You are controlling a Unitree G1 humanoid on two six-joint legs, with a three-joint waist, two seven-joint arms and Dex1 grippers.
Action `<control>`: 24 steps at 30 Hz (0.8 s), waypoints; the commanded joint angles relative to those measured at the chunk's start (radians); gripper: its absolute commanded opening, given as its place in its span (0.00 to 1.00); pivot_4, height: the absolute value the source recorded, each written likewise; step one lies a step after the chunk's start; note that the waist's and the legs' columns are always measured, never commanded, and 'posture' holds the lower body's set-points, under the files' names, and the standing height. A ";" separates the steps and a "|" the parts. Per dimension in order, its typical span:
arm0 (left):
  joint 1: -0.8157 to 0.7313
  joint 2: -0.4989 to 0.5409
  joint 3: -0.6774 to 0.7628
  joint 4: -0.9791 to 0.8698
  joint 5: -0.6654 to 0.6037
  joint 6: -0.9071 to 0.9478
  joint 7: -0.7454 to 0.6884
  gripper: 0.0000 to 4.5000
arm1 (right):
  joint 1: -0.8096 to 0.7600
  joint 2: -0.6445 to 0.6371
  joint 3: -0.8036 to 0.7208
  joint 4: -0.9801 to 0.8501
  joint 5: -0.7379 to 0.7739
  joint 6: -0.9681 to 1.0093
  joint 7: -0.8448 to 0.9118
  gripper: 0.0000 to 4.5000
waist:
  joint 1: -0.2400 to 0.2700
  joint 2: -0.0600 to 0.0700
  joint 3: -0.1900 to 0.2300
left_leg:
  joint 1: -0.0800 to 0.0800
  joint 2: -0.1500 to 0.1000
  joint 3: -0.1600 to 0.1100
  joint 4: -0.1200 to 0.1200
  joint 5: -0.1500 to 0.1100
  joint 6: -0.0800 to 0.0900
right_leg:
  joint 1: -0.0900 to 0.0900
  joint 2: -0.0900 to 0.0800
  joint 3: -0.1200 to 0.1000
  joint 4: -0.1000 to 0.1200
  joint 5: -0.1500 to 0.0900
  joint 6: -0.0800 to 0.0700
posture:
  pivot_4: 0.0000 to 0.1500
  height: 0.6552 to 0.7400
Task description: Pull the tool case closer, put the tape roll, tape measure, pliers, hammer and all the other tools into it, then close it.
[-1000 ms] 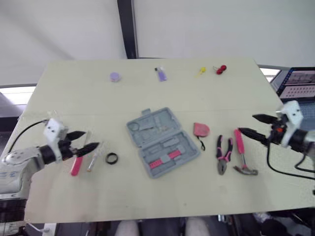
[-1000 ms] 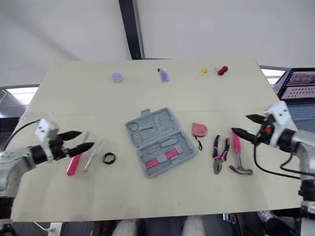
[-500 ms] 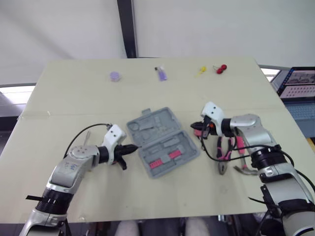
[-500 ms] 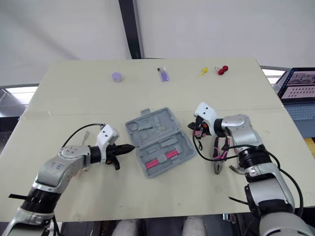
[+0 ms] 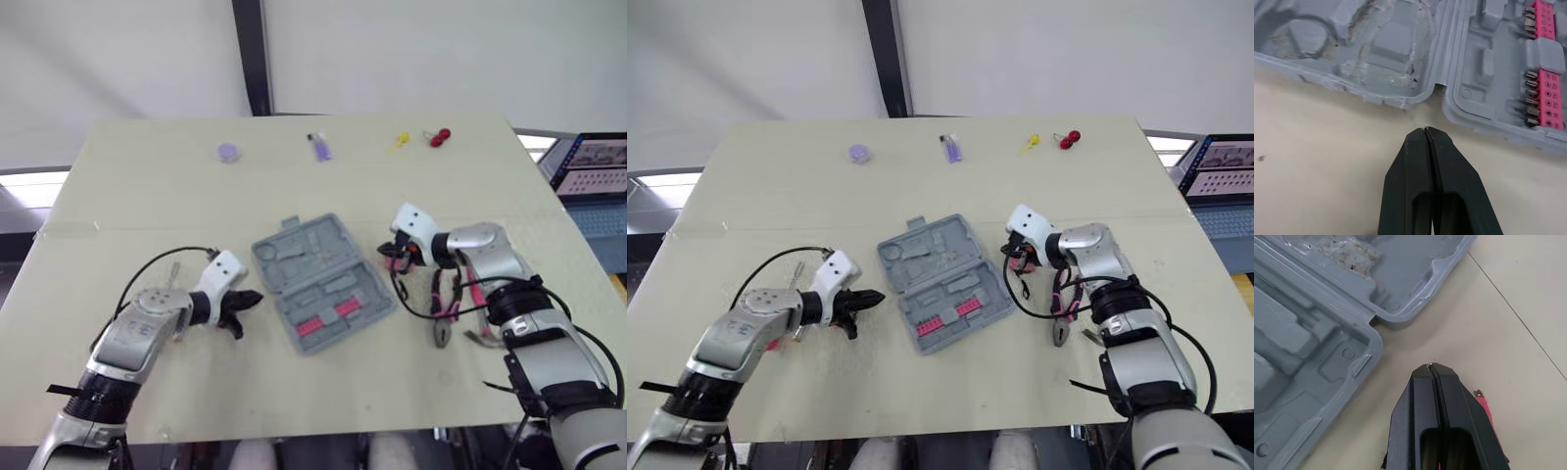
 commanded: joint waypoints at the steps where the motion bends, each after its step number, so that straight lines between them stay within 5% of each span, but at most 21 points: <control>1: -0.012 -0.017 -0.024 0.006 0.032 -0.015 0.009 0.01 | -0.026 0.002 -0.008 -0.006 -0.011 -0.011 -0.012 0.01 | -0.001 0.000 0.000 | 0.000 0.000 0.000 0.000 0.000 0.000 | 0.000 0.000 0.000 0.000 0.000 0.000 | 1.00 1.00; 24: -0.055 -0.093 -0.044 0.094 0.104 -0.088 0.026 0.01 | 0.023 0.075 0.028 -0.053 -0.043 -0.017 0.025 0.01 | -0.004 0.000 0.000 | 0.000 0.000 0.000 0.001 0.000 0.000 | -0.001 0.000 0.000 0.000 0.000 0.000 | 1.00 1.00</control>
